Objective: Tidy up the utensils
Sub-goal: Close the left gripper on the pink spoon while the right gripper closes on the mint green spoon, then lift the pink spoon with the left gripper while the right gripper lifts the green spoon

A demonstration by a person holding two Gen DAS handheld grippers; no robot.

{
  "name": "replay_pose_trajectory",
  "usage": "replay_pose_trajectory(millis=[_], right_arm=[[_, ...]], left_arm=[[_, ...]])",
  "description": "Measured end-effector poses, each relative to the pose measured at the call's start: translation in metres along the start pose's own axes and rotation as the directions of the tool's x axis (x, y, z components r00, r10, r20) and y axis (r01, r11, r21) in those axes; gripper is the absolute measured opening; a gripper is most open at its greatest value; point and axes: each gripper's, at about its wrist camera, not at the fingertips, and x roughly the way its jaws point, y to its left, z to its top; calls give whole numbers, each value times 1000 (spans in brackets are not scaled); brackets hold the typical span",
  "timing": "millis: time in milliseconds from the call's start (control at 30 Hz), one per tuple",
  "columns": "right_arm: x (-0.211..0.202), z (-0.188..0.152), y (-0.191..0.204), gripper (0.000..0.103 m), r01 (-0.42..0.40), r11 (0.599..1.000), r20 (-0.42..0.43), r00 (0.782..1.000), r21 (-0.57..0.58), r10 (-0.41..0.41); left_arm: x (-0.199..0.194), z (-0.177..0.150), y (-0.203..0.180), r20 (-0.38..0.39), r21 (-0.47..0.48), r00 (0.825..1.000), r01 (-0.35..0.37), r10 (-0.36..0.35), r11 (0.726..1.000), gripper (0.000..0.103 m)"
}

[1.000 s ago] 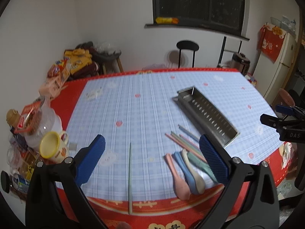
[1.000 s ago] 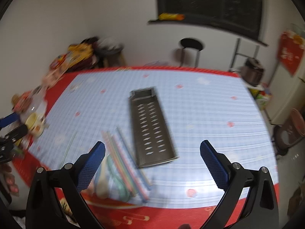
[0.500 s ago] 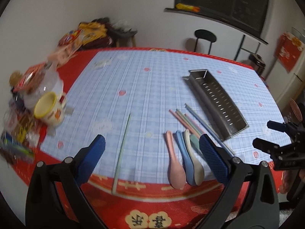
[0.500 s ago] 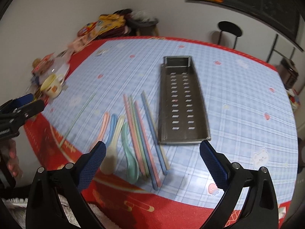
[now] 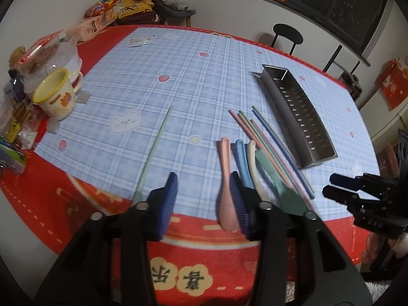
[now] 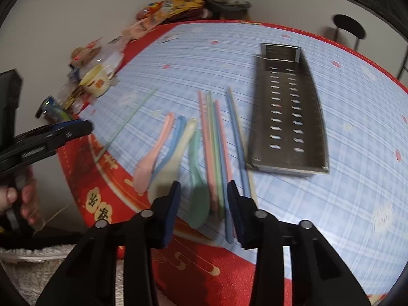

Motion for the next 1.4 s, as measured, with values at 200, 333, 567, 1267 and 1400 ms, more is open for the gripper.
replay_pose_trajectory(millis=[200, 333, 567, 1267, 1400], right_arm=[[26, 7, 3, 27, -38, 995, -56, 998, -88, 33], [51, 14, 12, 20, -49, 989, -101, 994, -137, 35], [74, 26, 20, 12, -37, 987, -141, 990, -154, 15], [93, 16, 12, 7, -55, 996, -226, 974, -71, 37], [93, 15, 11, 7, -62, 996, -220, 974, -59, 47]], left_arm=[[25, -5, -5, -75, 2, 994, 74, -73, 997, 27], [43, -4, 0, -116, -29, 987, 109, -112, 994, 26], [67, -1, -5, -174, -8, 970, 172, -170, 985, 26], [104, 2, -4, -295, -42, 922, 250, -251, 967, 27], [106, -1, -6, -311, -42, 915, 256, -256, 966, 27]])
